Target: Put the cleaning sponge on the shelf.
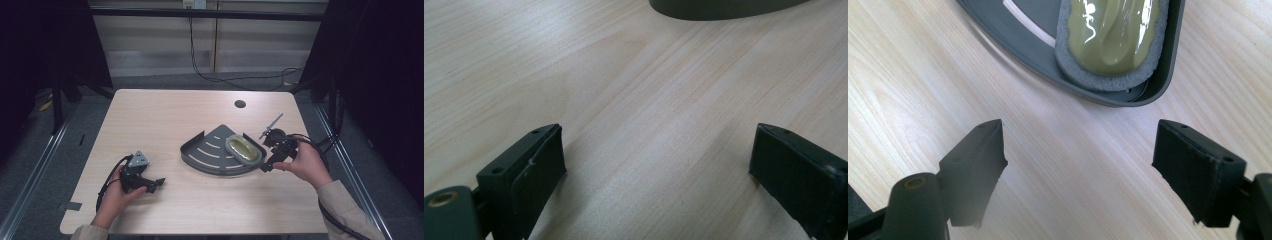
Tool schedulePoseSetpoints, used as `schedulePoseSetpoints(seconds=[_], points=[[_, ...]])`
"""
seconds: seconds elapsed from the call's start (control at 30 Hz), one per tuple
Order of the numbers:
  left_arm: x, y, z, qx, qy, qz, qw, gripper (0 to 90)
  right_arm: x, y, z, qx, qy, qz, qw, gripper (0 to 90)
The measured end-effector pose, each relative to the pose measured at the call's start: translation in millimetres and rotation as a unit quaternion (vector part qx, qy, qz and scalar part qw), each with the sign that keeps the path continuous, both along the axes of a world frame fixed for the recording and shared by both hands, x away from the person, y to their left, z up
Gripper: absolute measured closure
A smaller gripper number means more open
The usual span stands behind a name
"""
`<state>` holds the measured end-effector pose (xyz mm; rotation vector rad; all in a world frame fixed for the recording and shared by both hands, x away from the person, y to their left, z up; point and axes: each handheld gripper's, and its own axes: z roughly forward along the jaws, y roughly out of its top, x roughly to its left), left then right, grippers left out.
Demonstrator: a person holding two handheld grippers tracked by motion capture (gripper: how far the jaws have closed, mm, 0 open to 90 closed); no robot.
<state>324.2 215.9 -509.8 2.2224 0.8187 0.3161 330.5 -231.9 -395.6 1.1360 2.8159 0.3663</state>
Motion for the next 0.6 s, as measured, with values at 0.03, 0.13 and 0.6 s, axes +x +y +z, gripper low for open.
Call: schedulePoseSetpoints(seconds=[0.03,0.13,0.6], points=[[0.0,-0.1,0.0,0.0,0.0,0.0,1.0,6.9,-1.5,-0.8,-1.3,0.0,0.001,-0.001,1.0,20.3],[0.0,0.0,0.0,0.0,0.0,0.0,1.0,6.9,-5.3,-4.5,-5.9,0.002,0.004,0.0,1.0,20.2],[0.0,0.0,0.0,0.0,0.0,0.0,1.0,6.8,-22.5,-30.6,-25.4,0.011,0.003,-0.018,0.9998,20.3]])
